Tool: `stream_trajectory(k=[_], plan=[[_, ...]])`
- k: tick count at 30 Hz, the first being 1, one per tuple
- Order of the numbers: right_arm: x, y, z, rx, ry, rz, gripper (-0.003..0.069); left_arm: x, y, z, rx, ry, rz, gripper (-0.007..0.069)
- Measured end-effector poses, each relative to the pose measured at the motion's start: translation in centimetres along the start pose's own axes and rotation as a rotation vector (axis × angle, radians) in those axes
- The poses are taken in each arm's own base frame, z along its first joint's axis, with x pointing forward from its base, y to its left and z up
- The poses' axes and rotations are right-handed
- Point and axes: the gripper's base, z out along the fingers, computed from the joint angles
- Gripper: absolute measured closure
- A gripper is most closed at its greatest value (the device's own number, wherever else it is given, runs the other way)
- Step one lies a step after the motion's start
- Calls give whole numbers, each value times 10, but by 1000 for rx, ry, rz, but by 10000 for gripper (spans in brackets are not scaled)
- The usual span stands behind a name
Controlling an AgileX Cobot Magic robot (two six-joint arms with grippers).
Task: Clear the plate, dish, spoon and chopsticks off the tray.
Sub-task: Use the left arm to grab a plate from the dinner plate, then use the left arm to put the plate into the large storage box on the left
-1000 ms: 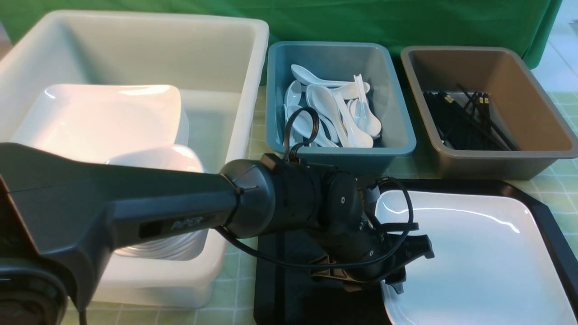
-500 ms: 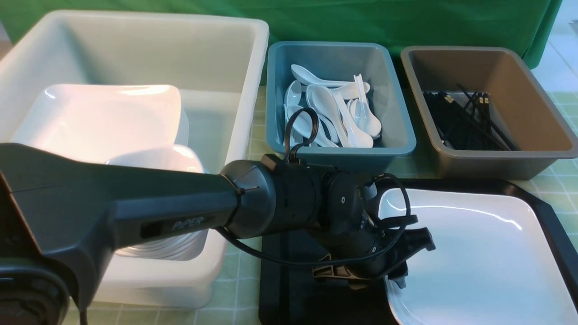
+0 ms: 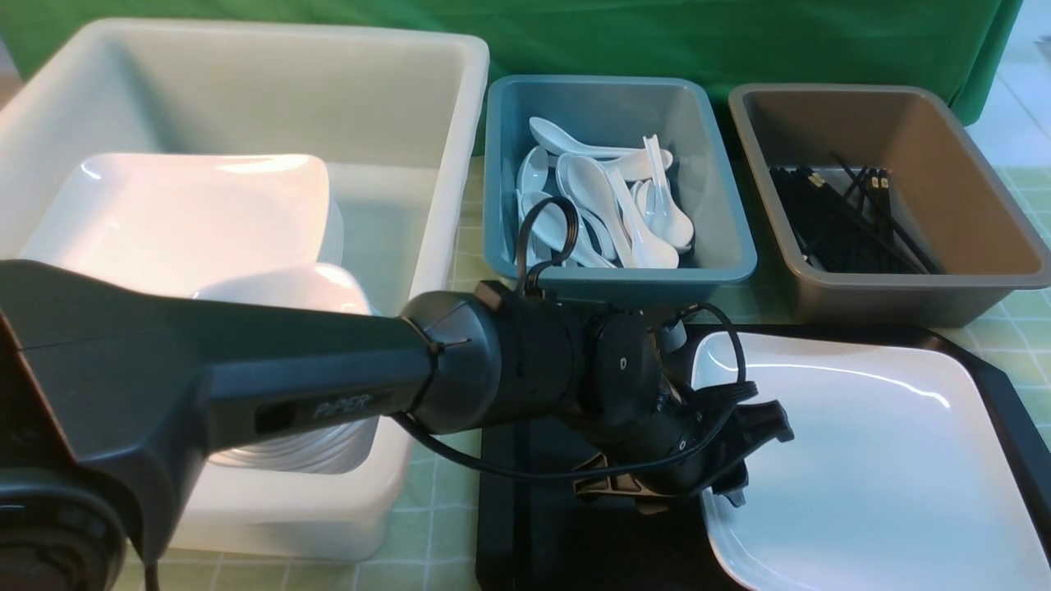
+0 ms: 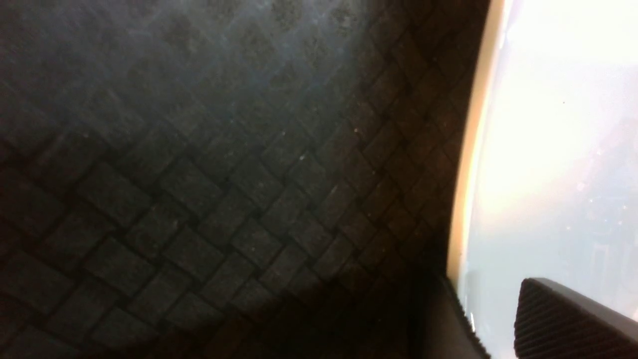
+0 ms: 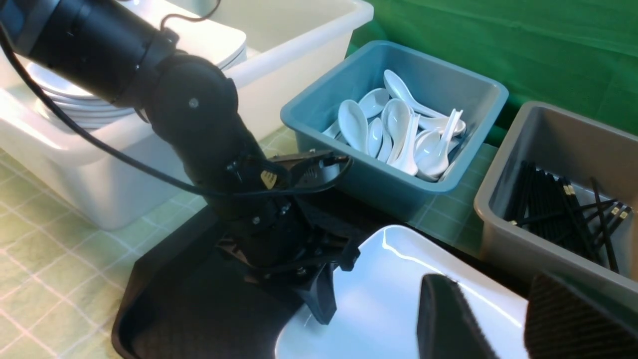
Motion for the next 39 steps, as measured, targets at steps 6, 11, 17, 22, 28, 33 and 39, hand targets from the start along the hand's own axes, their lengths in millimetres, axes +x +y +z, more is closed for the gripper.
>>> stream_trajectory(k=[6,11,17,22,28,33,39], plan=[[0,0,0,0,0,0,419,1,0,0,-3,9,10,426],[0,0,0,0,0,0,421,3,2,0,-16,32,45,545],[0,0,0,0,0,0,420,3,1,0,-12,37,62,612],[-1,0,0,4,-13,-1,419,6,1,-5,-20,69,88,612],[-5,-2,0,17,-58,-3,419,4,-12,-30,24,47,147,614],[-6,-2,0,21,-71,-3,419,3,-23,-53,67,13,175,615],[-7,-2,0,23,-76,-3,419,2,-27,-64,86,-7,204,615]])
